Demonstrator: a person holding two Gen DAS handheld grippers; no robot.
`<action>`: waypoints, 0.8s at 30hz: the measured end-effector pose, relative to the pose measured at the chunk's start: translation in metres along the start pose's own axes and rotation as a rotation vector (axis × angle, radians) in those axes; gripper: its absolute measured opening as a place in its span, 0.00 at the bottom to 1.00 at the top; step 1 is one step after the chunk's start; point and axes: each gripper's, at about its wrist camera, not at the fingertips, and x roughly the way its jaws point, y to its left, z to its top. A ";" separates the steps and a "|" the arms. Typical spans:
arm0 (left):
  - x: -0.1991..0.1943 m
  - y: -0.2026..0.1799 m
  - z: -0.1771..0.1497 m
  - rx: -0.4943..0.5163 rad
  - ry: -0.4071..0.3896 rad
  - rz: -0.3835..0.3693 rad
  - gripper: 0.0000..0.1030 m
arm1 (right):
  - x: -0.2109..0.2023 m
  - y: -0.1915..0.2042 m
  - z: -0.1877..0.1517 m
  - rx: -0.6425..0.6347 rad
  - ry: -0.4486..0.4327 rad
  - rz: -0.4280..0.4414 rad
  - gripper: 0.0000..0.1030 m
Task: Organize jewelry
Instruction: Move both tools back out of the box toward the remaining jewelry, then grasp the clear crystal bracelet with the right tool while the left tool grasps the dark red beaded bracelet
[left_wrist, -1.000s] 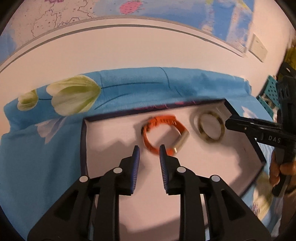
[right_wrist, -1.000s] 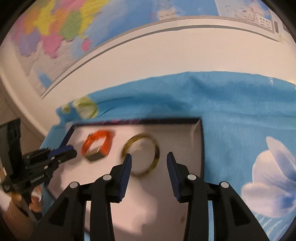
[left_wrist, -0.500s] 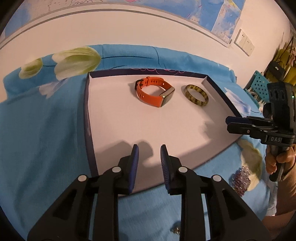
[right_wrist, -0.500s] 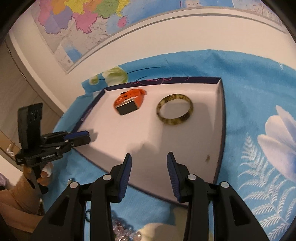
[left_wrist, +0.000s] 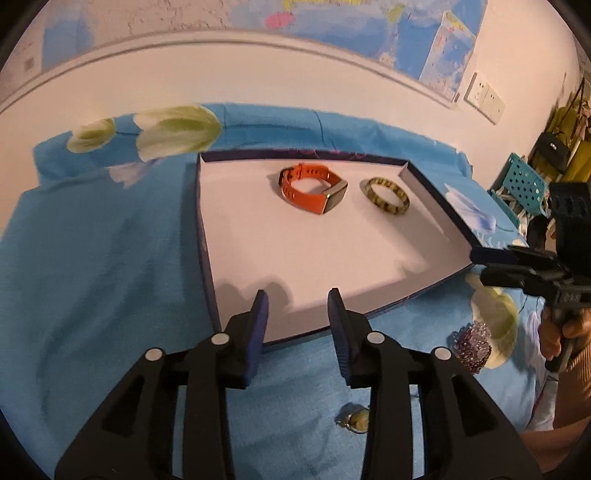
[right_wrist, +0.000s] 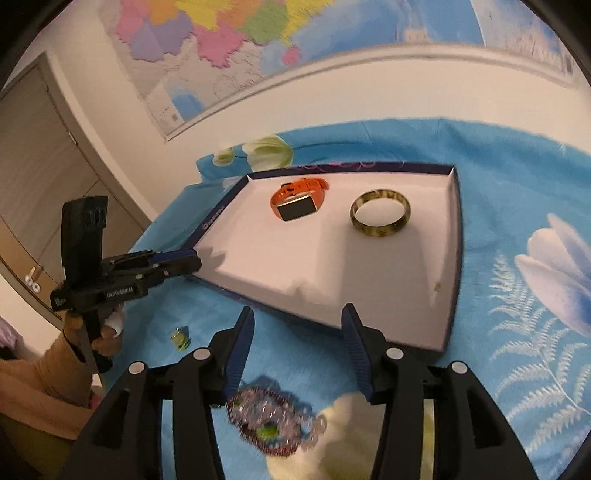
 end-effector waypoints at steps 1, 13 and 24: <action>-0.006 -0.003 -0.001 0.009 -0.025 0.005 0.35 | -0.005 0.005 -0.003 -0.024 -0.006 -0.007 0.46; -0.046 -0.055 -0.034 0.123 -0.136 -0.020 0.44 | 0.002 0.064 -0.059 -0.291 0.068 -0.121 0.46; -0.049 -0.055 -0.053 0.082 -0.115 -0.038 0.45 | 0.012 0.059 -0.059 -0.296 0.056 -0.200 0.08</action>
